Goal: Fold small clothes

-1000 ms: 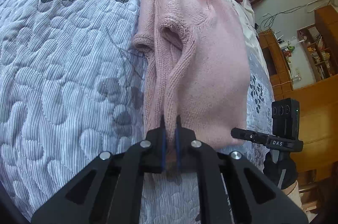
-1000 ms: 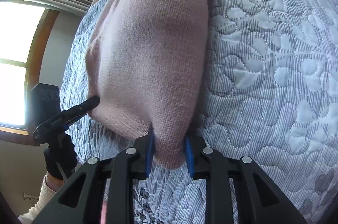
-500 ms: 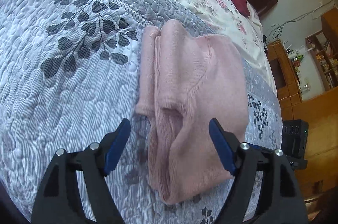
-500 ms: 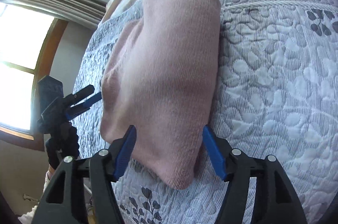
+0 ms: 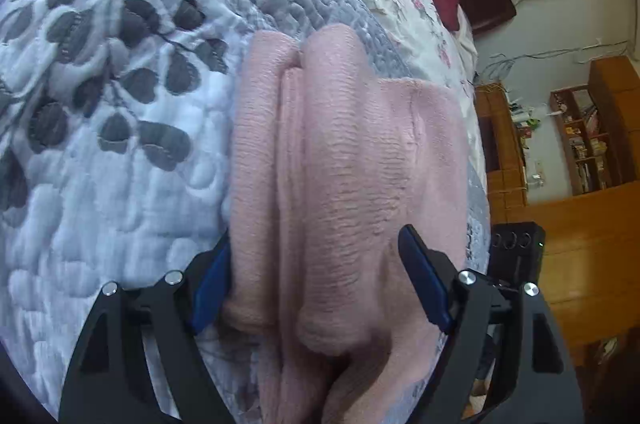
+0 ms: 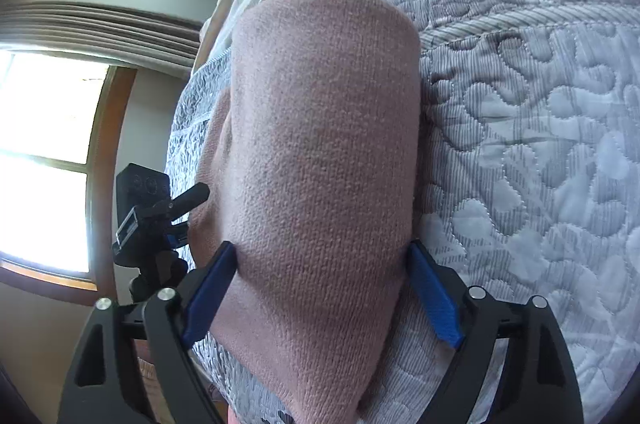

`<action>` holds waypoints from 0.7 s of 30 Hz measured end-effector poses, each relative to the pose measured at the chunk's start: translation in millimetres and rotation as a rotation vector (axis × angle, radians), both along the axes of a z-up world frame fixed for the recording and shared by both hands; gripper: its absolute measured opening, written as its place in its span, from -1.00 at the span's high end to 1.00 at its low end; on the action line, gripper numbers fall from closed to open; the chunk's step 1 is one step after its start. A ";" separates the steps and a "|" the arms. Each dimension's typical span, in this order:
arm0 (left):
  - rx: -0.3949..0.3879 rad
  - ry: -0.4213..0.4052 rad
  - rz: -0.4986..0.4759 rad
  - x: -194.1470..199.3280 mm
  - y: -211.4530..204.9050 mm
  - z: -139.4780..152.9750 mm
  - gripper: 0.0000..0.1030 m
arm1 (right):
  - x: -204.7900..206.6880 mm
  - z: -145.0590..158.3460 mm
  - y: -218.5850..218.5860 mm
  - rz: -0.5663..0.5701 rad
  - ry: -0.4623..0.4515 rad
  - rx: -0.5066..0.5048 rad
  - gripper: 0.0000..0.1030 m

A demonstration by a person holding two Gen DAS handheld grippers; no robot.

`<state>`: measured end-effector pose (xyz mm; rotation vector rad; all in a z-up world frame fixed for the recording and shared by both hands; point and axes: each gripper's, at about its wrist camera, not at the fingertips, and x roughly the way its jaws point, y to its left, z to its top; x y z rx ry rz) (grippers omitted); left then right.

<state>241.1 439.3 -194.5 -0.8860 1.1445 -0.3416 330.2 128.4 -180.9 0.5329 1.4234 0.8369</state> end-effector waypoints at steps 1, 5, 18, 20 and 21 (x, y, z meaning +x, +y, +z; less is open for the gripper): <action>0.017 0.005 -0.022 2.5 -7.0 -2.3 -0.53 | 1.4 -4.6 2.6 -0.002 0.007 0.011 -0.77; 0.094 -0.014 -0.068 8.7 -25.0 -3.8 -0.32 | 2.2 -16.7 12.6 -0.016 0.023 0.054 -0.73; -0.047 -0.145 -0.079 -53.0 -63.7 50.2 0.29 | -47.5 50.5 -63.4 -0.010 -0.047 0.131 -0.23; -0.058 -0.167 -0.099 -68.4 -80.7 63.8 0.29 | -65.4 62.7 -84.6 -0.005 -0.056 0.134 -0.23; -0.059 -0.179 -0.111 -77.0 -90.9 70.1 0.29 | -75.1 67.9 -94.9 -0.004 -0.061 0.133 -0.23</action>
